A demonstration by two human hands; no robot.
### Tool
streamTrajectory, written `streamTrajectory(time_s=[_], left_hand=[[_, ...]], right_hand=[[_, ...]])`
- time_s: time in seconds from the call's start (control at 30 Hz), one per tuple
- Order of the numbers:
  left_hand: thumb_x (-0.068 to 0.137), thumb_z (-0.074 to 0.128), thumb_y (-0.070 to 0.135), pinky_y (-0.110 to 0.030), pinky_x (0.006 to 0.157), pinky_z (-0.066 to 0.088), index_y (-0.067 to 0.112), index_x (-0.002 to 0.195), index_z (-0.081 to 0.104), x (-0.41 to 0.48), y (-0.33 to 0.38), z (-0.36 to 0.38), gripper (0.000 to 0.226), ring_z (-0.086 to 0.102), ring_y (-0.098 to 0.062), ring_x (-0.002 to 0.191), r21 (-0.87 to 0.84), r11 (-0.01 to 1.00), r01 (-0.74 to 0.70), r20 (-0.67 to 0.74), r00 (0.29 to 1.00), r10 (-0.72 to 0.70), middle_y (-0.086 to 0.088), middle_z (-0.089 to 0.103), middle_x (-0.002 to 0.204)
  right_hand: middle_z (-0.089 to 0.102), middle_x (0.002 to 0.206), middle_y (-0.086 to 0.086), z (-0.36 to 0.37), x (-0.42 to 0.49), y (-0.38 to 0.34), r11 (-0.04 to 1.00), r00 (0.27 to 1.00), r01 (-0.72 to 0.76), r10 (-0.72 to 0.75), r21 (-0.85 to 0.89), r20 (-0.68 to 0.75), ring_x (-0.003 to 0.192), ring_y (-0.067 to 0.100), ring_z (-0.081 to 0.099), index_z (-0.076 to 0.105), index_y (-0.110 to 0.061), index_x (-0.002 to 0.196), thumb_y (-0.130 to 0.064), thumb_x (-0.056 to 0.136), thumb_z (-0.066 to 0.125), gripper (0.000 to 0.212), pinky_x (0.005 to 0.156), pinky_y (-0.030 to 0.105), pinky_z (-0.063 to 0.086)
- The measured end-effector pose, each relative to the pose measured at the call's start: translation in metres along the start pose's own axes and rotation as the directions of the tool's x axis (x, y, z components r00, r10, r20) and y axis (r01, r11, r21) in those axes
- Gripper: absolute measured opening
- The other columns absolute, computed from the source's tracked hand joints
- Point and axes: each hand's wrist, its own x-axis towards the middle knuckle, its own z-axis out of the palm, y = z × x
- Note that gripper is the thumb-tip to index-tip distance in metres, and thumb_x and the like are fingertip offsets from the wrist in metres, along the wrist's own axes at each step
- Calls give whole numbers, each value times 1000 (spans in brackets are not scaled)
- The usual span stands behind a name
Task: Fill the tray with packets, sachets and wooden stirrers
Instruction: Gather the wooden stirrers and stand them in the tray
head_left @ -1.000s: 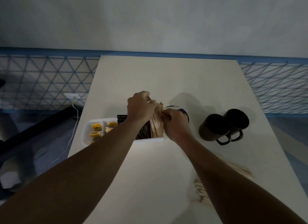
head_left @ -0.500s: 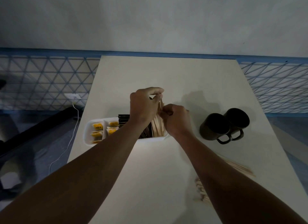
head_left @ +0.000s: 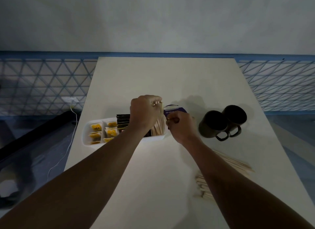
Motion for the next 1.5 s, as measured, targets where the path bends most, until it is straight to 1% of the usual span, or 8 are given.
streamTrajectory(time_s=[0.2,0.33,0.43,0.57,0.73,1.0,1.27,1.5], left_hand=[[88,68,20,1,62,43,17,97,76,-15,22,13,12,61,3,72,-97,994,-56,68,996,63,9,73,90],[83,72,17,-9,76,48,16,91,77,-35,32,35,9,64,-1,79,-134,988,-72,183,978,97,8,73,86],[83,72,17,1,71,38,15,88,77,-54,38,50,8,63,-1,81,-89,990,-110,277,952,131,6,74,87],[84,74,20,-18,76,49,14,92,76,-68,28,62,11,63,-4,77,-98,992,-83,379,918,114,4,74,88],[85,72,23,-27,83,54,17,100,75,-128,69,119,16,65,-8,83,-4,995,-101,580,811,84,3,74,96],[82,74,20,-30,85,56,13,109,72,-152,58,135,28,68,-17,96,86,991,-102,637,771,24,-1,72,104],[72,82,26,-35,93,54,23,113,69,-175,60,153,43,64,-16,105,157,985,-68,680,731,-59,4,70,113],[77,73,18,-34,88,49,26,107,71,-189,59,165,32,51,-19,105,232,958,-168,565,825,8,4,65,113]], right_hand=[[73,103,4,-24,-21,36,996,997,-81,81,30,3,92,15,67,75,-11,105,-14,87,72,19,70,14,46],[73,99,2,-40,-40,61,992,992,-122,122,-27,8,82,11,65,74,-11,106,-16,89,69,18,64,18,50],[73,103,3,-49,-52,80,986,989,-144,146,-82,25,84,11,63,74,-12,106,-16,90,68,17,71,23,51],[75,102,4,-59,-55,86,973,988,-128,143,-190,65,87,14,64,75,-11,106,-14,90,67,18,75,19,41],[73,110,6,-115,-97,157,942,976,-212,216,-259,-13,104,23,65,73,-14,110,-11,84,65,28,86,24,47],[47,147,2,-118,-95,172,892,970,-118,197,-437,140,134,25,42,47,-18,143,-32,85,69,63,109,41,38],[57,122,-1,-115,-95,182,832,975,43,85,-554,203,111,21,50,63,-31,116,-46,77,69,42,89,36,41],[54,85,-6,-115,-91,184,865,971,44,81,-499,227,91,19,55,62,-29,82,-22,84,60,8,75,33,43]])
